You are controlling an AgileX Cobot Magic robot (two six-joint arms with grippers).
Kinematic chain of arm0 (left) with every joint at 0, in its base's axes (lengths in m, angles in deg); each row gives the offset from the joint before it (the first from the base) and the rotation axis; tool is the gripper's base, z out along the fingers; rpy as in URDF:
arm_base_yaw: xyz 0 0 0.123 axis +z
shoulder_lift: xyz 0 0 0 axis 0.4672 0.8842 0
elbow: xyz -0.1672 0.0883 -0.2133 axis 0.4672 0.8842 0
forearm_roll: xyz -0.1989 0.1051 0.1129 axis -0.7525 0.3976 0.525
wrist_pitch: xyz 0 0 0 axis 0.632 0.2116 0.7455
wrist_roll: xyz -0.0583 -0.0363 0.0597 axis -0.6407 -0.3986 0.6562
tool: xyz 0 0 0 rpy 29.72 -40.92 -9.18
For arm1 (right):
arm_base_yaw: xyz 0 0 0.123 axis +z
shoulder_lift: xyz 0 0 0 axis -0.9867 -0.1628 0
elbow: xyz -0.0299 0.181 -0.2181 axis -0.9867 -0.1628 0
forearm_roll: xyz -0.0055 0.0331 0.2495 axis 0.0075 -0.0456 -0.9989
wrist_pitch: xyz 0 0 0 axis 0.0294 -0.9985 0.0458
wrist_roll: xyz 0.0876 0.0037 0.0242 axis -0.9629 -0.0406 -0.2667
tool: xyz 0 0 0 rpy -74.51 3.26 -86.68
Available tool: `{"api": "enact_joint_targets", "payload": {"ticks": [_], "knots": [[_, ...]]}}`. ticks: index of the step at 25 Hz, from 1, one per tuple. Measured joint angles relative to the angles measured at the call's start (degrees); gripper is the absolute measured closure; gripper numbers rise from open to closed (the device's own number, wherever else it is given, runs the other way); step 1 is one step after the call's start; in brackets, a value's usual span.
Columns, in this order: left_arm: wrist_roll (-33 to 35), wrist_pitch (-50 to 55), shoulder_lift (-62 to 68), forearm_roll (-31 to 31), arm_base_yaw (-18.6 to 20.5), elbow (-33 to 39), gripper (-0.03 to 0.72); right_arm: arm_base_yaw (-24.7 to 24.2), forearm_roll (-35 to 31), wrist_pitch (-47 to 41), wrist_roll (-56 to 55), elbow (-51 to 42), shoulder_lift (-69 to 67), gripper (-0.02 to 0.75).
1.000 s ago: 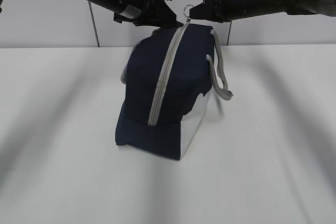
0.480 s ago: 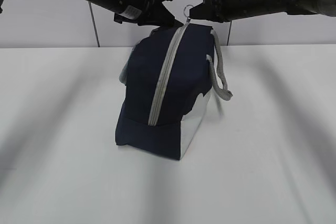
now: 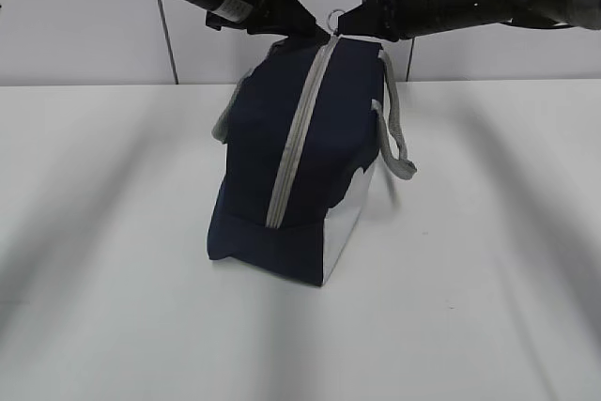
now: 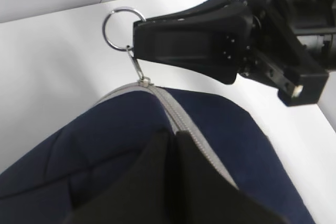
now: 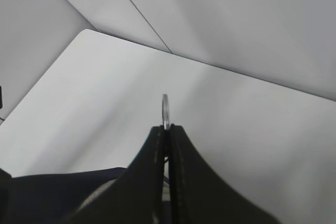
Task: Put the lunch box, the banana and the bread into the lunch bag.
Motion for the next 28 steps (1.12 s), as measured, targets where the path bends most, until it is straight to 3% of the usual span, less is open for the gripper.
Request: {"api": "enact_joint_targets", "payload": {"ticks": [28], "knots": [[0.57,4.47,-1.89,0.89,0.06,-0.11,0.683,0.12,-1.28,-1.94,-4.76,0.51,-4.33,0.754]]}}
